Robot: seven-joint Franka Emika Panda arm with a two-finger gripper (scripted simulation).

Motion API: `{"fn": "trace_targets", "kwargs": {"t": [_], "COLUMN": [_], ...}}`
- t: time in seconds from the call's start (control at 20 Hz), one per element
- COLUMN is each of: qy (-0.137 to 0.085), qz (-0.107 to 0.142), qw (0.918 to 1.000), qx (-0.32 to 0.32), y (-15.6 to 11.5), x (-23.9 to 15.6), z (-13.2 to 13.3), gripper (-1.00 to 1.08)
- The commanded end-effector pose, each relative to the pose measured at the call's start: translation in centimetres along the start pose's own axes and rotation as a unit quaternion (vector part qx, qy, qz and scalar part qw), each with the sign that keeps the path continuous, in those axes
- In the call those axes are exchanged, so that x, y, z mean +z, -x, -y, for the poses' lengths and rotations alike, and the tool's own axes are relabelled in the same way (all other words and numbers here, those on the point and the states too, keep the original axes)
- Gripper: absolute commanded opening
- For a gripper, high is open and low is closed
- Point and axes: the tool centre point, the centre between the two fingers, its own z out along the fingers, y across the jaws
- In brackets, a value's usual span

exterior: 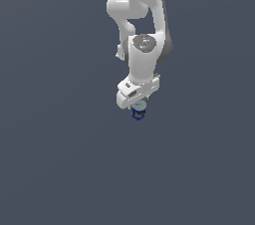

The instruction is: Pick up the object and move it to a goal position.

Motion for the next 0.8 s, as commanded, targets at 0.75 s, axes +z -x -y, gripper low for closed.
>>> {"fn": "trace_targets", "kwargs": {"t": [0.75], "qy": [-0.001], "qz": [0.003], "qw": [0.9988], "qx": [-0.048], "y": [0.5], "x": [1.9], "z": [1.3], "gripper": [1.0]}}
